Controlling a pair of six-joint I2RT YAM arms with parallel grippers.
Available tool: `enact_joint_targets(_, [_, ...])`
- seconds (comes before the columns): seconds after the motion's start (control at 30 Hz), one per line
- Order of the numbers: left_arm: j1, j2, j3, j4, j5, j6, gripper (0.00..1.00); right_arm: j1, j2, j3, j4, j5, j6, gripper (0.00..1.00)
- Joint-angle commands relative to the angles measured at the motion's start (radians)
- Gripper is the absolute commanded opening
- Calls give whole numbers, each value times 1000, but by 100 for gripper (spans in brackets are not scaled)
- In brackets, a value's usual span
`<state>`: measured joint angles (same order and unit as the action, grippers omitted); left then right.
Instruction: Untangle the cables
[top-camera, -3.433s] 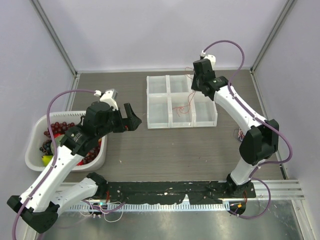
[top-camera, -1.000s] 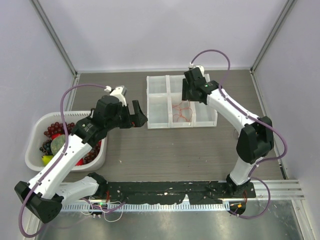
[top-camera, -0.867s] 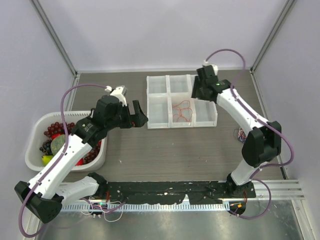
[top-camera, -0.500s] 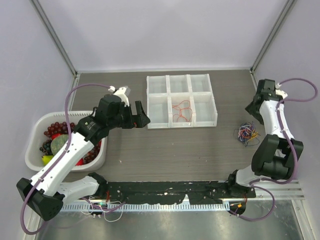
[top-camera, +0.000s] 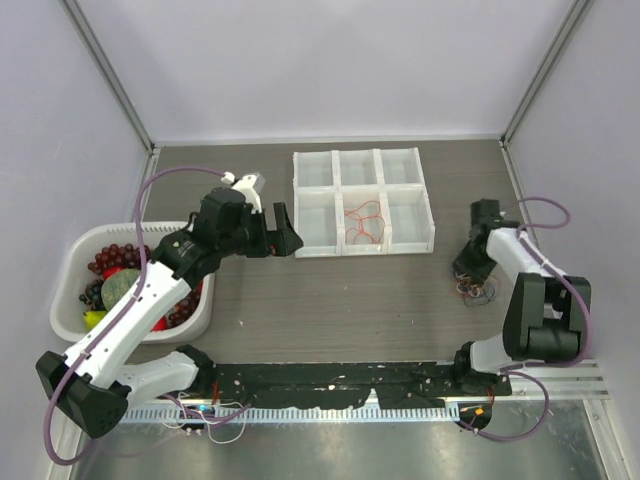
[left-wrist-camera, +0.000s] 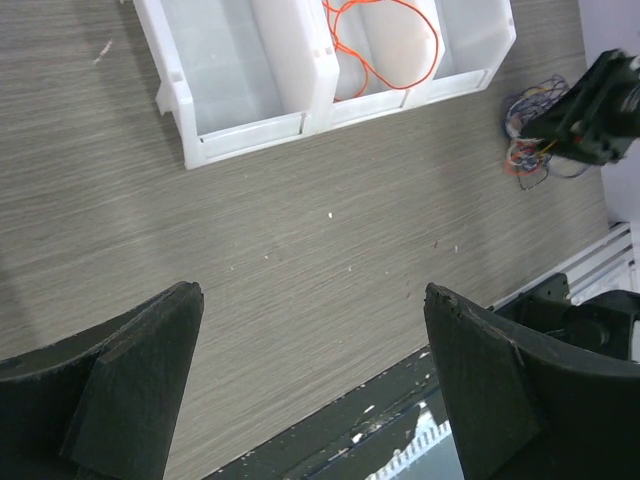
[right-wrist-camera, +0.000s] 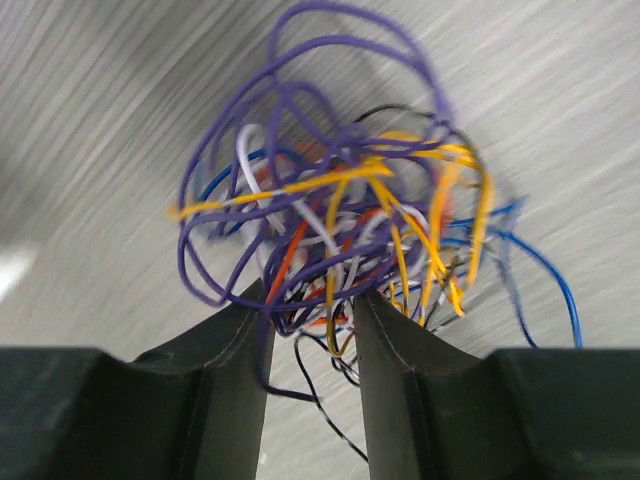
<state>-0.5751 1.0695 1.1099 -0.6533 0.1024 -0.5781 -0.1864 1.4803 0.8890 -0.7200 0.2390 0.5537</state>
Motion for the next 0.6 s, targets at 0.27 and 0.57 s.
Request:
enact_joint_targets(0.27, [1,95,-77,109,144,-230,91,711,-275,-187,319,-524,224,47])
enact_joint_targets(0.57, [-90,133,-240,268,146,-480,86,731,-356,-70,156,-507,71,59])
